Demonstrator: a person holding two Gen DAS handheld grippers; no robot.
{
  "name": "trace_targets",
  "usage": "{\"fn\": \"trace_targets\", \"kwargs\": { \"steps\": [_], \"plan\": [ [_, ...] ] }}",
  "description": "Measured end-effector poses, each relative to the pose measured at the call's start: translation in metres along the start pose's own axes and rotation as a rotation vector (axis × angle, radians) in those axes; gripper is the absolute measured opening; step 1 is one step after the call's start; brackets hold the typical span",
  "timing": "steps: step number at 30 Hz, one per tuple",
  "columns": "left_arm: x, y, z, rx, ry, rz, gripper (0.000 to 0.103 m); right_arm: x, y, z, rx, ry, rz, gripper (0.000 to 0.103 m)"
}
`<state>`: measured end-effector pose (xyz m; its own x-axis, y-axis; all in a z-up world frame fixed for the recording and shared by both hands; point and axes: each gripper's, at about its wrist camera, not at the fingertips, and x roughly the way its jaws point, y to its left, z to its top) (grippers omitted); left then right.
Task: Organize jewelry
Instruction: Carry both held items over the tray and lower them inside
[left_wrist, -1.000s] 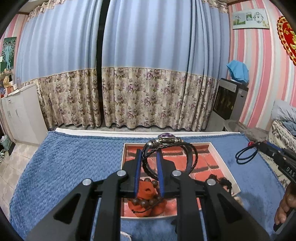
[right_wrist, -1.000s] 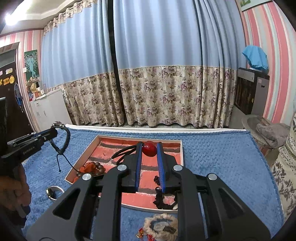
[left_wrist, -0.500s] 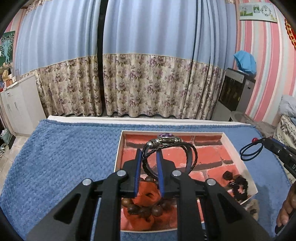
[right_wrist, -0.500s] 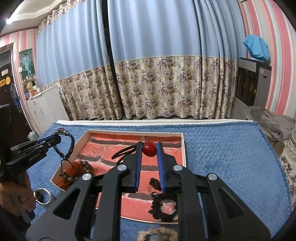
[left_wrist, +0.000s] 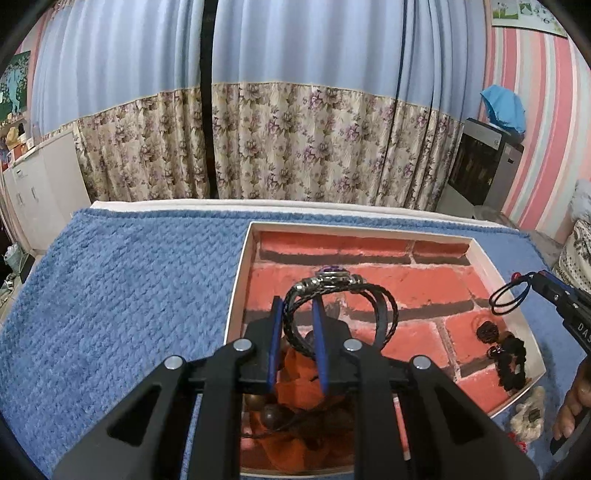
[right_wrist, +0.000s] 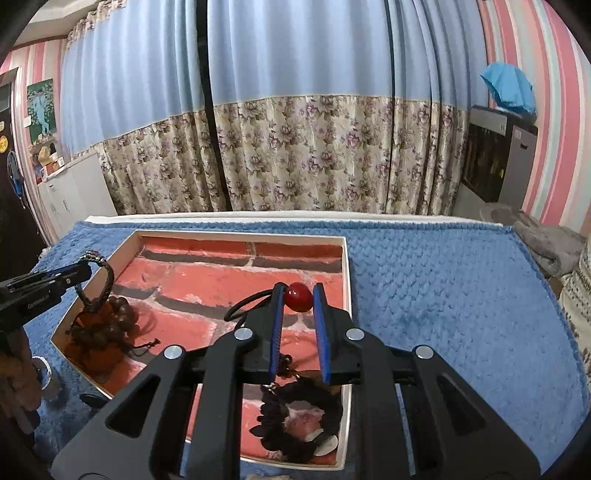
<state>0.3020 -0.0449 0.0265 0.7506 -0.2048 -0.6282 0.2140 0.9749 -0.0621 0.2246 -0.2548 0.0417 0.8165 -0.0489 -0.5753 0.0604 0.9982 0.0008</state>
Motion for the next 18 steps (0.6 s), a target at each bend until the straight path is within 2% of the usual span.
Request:
{"fn": "trace_targets", "kwargs": {
  "steps": [18],
  "plan": [
    [0.027, -0.001, -0.017, 0.018, 0.098, 0.007, 0.018, 0.035, -0.008, -0.026, 0.010, 0.160, -0.016, 0.017]
  ]
}}
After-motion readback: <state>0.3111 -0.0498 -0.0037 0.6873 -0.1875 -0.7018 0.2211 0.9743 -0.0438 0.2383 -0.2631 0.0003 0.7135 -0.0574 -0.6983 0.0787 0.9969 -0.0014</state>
